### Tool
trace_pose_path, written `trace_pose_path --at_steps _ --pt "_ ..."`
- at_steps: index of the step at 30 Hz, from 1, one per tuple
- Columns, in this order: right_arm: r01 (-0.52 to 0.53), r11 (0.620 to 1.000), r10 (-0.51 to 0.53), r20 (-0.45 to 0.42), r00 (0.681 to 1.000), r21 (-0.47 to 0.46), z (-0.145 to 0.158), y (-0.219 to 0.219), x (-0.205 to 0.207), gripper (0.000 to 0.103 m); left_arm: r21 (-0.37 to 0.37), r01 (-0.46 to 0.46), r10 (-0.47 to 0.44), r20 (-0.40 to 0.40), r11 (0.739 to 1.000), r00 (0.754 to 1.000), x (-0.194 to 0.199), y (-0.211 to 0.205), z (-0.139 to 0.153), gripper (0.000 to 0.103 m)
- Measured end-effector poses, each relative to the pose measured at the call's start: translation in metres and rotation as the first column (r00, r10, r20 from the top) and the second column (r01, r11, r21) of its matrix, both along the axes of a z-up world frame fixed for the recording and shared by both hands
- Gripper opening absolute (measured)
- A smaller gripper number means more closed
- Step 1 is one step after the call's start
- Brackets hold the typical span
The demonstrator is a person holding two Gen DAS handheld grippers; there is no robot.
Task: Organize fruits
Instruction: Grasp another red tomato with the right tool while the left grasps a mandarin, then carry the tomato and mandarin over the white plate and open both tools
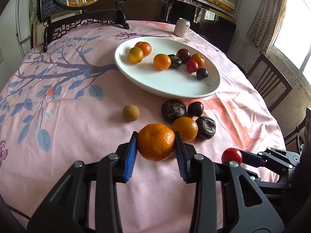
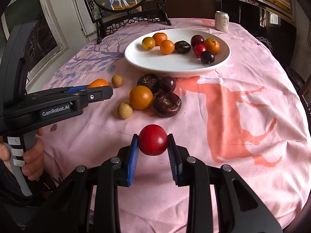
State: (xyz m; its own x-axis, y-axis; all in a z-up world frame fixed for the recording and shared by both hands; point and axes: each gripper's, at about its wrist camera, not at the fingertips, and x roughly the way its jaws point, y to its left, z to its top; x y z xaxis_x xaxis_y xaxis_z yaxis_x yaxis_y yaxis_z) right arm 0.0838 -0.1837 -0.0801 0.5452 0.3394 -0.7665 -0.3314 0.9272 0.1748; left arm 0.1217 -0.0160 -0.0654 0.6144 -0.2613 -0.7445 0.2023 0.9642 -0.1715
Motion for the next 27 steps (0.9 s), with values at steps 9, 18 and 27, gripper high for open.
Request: trace_pose_path --at_steps 9,18,27 --pt "-0.008 1.0 0.009 0.023 1.0 -0.016 0.015 0.004 0.018 0.03 0.007 -0.002 0.001 0.014 1.0 1.0 0.013 0.014 0.024 0.037" --pt "0.017 0.997 -0.006 0.134 0.991 -0.08 0.058 -0.005 0.12 0.03 0.056 -0.03 0.029 0.005 0.998 1.0 0.146 -0.007 0.07 0.037" --pt "0.01 0.987 0.003 0.082 0.997 -0.159 0.029 0.0 0.217 0.03 0.075 -0.036 0.044 -0.113 0.997 0.993 0.245 -0.053 0.033 0.038"
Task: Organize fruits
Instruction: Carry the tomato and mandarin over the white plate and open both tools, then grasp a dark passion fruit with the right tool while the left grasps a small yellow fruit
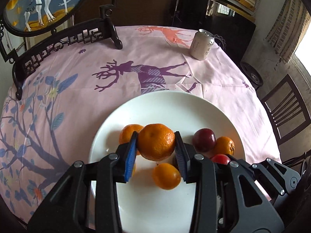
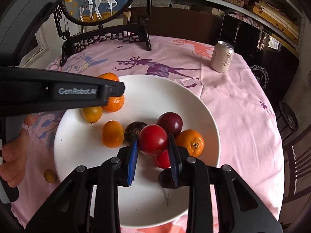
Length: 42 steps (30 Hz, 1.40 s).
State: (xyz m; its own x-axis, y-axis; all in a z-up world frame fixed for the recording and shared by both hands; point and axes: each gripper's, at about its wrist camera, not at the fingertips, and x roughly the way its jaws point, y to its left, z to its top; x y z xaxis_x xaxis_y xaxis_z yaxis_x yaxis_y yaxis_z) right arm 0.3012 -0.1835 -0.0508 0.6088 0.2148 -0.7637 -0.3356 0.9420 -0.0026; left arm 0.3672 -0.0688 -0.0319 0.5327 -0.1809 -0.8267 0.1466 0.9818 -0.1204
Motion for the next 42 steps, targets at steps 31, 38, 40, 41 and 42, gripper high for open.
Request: trace_pose_path --at_steps 31,38,40,41,42 --pt "0.05 0.994 -0.053 0.031 0.998 0.096 -0.003 -0.011 -0.195 0.057 -0.039 -0.094 0.098 0.13 0.995 0.987 -0.236 0.092 -0.02 0.096" --pt "0.04 0.997 -0.039 -0.02 0.999 0.07 -0.02 0.003 -0.188 0.057 -0.028 -0.117 0.12 0.134 0.993 0.984 -0.251 0.104 -0.025 0.096" --pt "0.037 0.997 -0.034 -0.051 0.998 0.061 -0.029 0.005 -0.182 0.057 -0.026 -0.123 0.125 0.129 0.992 0.984 -0.251 0.108 -0.026 0.096" --pt "0.037 0.998 -0.034 -0.064 0.997 0.055 -0.033 0.006 -0.178 0.057 -0.027 -0.126 0.128 0.127 0.992 0.984 -0.251 0.11 -0.027 0.096" --pt "0.031 0.998 -0.028 -0.074 0.997 0.051 -0.036 0.007 -0.175 0.057 -0.03 -0.127 0.129 0.125 0.991 0.984 -0.251 0.111 -0.027 0.096"
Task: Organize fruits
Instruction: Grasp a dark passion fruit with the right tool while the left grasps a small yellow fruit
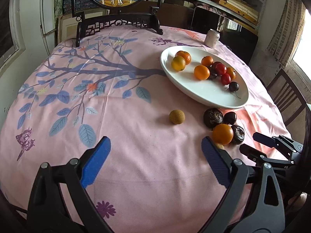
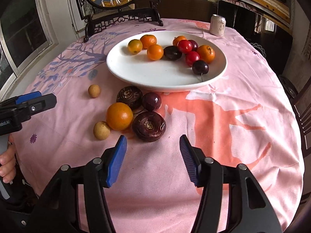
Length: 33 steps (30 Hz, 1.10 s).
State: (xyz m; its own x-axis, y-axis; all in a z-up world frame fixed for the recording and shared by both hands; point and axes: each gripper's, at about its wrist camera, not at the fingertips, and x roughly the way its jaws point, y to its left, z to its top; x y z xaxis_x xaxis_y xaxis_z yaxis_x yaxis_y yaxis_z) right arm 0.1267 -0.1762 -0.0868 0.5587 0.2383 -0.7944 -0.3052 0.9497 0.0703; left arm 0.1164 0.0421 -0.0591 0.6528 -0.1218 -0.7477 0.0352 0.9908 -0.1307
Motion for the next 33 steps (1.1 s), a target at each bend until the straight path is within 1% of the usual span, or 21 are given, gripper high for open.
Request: trace_pose_path --at_steps 3,7,8,9,10,13,16,22,24,25,26,27,29,31,32,33 --pt "-0.011 1.0 0.01 -0.033 0.999 -0.023 -0.011 0.006 0.012 0.057 -0.003 0.0 0.0 -0.006 1.0 1.0 0.001 0.002 -0.001 0.096" --pt "-0.031 0.997 0.031 0.001 1.0 -0.069 -0.015 0.016 0.024 0.058 0.027 0.019 -0.019 -0.017 0.999 1.0 0.01 -0.003 -0.008 0.096" --pt "-0.034 0.997 0.035 0.003 0.999 -0.072 -0.015 0.018 0.026 0.053 0.044 0.021 -0.02 -0.027 0.999 0.999 0.015 -0.006 -0.012 0.096" --pt "-0.043 0.997 0.043 -0.001 0.999 -0.068 -0.015 0.018 0.027 0.046 0.059 0.023 -0.02 -0.036 0.998 0.999 0.02 -0.008 -0.016 0.096" --pt "-0.05 0.996 0.049 -0.008 0.999 -0.072 -0.013 0.019 0.026 0.041 0.071 0.024 -0.02 -0.049 0.997 0.999 0.025 -0.01 -0.02 0.096" --pt "-0.035 0.997 0.034 -0.02 0.999 -0.066 -0.009 0.015 0.017 0.041 0.083 0.029 -0.023 -0.078 0.996 0.997 0.038 -0.015 -0.029 0.096" --pt "-0.025 0.998 0.025 -0.018 1.0 -0.049 -0.004 0.005 0.001 0.041 0.074 0.035 -0.029 -0.088 0.997 0.996 0.05 -0.019 -0.032 0.096" --pt "-0.002 1.0 0.002 -0.022 1.0 -0.002 -0.001 -0.01 -0.019 0.041 0.044 0.037 -0.033 -0.082 0.998 0.996 0.069 -0.027 -0.033 0.096" --pt "0.008 1.0 -0.008 -0.025 1.0 0.013 -0.002 -0.013 -0.019 0.041 0.056 0.034 -0.03 -0.078 0.998 0.997 0.075 -0.031 -0.036 0.093" --pt "0.014 1.0 -0.013 -0.028 1.0 0.019 -0.002 -0.014 -0.019 0.041 0.07 0.038 -0.032 -0.078 0.997 0.996 0.078 -0.034 -0.038 0.081" --pt "0.017 1.0 -0.017 -0.03 0.999 0.024 -0.002 -0.015 -0.02 0.041 0.081 0.05 -0.043 -0.088 0.995 0.995 0.079 -0.037 -0.041 0.073" --pt "0.019 0.999 -0.018 -0.031 0.999 0.027 -0.002 -0.015 -0.02 0.041 0.103 0.051 -0.043 -0.082 0.993 0.996 0.079 -0.04 -0.042 0.068" --pt "0.021 0.999 -0.02 -0.029 0.999 0.031 -0.001 -0.016 -0.021 0.041 0.11 0.06 -0.052 -0.07 0.992 0.996 0.079 -0.043 -0.041 0.06" --pt "0.023 0.999 -0.022 -0.024 0.999 0.036 0.001 -0.017 -0.023 0.041 0.093 0.064 -0.059 -0.062 0.994 0.996 0.078 -0.041 -0.039 0.031" --pt "0.024 0.999 -0.023 -0.022 0.999 0.039 0.002 -0.016 -0.023 0.041 0.062 0.08 -0.076 -0.062 0.995 0.995 0.077 -0.04 -0.038 0.025" --pt "0.023 0.999 -0.022 -0.02 1.0 0.04 0.003 -0.016 -0.024 0.041 0.057 0.078 -0.075 -0.063 0.995 0.995 0.076 -0.04 -0.037 0.025"
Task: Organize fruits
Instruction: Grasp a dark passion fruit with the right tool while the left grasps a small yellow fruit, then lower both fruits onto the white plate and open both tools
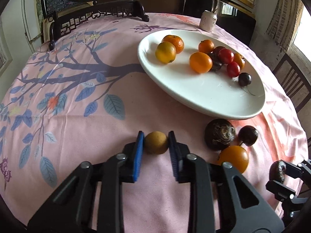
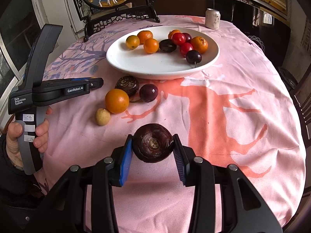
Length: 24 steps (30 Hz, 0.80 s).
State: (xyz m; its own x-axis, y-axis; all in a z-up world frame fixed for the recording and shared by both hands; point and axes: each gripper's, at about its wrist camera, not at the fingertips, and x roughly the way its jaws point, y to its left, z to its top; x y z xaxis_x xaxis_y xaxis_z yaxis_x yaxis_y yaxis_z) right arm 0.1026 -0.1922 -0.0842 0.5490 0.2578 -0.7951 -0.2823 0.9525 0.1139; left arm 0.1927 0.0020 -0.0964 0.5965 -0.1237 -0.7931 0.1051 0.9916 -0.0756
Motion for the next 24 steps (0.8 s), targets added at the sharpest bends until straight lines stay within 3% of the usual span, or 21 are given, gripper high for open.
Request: trace_pose_path --at_steps 7,16,20,24 --pt "0.013 1.0 -0.013 0.002 1.0 0.002 0.003 -0.001 -0.001 0.041 0.019 -0.004 0.003 0.046 1.0 0.999 -0.026 -0.002 0.014 0.025" --pt "-0.002 1.0 0.002 0.016 1.0 0.009 0.011 0.006 0.004 0.041 -0.037 0.04 -0.037 0.09 0.999 0.995 -0.06 -0.003 0.043 0.025" --pt "-0.014 1.0 0.014 0.044 0.999 0.007 0.027 0.004 0.016 0.041 -0.038 0.056 -0.052 0.113 0.998 0.992 -0.049 -0.003 0.065 0.025" --pt "-0.035 0.999 0.035 0.082 0.996 -0.003 0.047 0.005 0.047 0.041 -0.037 0.071 -0.066 0.104 0.997 0.992 -0.006 -0.01 0.088 0.025"
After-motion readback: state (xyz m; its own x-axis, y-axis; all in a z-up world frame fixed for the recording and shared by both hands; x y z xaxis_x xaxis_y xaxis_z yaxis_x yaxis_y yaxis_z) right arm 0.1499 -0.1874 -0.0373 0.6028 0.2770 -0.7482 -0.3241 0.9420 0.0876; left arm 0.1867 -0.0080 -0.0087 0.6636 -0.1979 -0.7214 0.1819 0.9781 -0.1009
